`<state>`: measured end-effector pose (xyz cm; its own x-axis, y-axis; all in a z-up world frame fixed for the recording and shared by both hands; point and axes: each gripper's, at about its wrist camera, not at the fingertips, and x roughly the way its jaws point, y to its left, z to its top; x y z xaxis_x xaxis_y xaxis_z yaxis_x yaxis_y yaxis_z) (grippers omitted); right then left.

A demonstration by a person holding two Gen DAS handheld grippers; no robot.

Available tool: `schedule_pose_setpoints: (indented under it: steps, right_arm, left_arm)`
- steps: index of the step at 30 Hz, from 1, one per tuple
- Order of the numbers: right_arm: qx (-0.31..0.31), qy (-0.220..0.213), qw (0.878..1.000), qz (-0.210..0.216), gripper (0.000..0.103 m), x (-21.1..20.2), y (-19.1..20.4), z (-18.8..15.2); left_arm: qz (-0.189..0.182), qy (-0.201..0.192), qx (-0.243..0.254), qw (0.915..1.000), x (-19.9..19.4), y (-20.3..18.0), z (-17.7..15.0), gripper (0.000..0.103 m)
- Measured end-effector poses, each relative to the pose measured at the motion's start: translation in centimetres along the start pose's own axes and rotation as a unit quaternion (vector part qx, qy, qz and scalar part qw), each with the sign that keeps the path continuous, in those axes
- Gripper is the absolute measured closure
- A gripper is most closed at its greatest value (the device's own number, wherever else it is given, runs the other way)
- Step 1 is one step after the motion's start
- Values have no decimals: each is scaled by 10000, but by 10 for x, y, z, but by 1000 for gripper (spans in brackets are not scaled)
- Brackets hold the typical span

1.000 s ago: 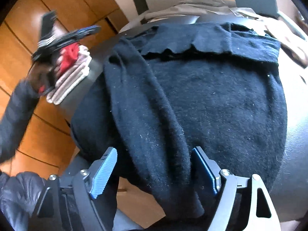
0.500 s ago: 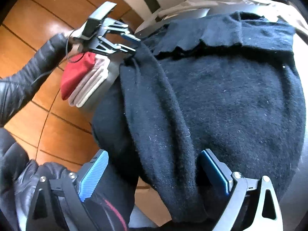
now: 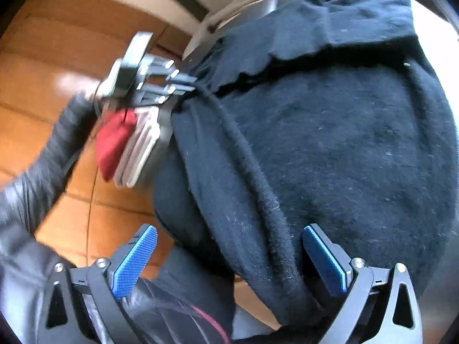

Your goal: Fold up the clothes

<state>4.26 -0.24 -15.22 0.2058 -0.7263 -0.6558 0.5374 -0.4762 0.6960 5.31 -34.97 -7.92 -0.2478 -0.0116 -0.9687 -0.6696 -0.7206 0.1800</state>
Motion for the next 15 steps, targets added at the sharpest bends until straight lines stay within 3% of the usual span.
schedule_pose_setpoints:
  steps: [2,3,4,7,9,15]
  right_arm:
    - [-111,-240,9995,-183,4,-7,2,1]
    - [-177,-354,9987,-321,13,-12,4,0]
    - [-197,-422,9977,-486,29,-16,3,-1]
    - [-154,-502,9940,-962,56,-23,-2,-3]
    - [-140,-466,9926,-1111,57,-24,-5,-8]
    - [-284,-471,9906,-1251,57,-18,-1,-12]
  left_arm:
    - [27,-462,-573,9973,-15,7,-9,97]
    - [32,-682,-863,9939,-21,11,-14,97]
    - [42,-837,-1131,9900,-26,15,-21,98]
    - [149,-1078,-1776,9781,-31,23,-41,98]
    - [207,-1153,-2053,9717,-31,18,-54,98]
    - [240,-1460,-2222,9637,-31,5,-62,98]
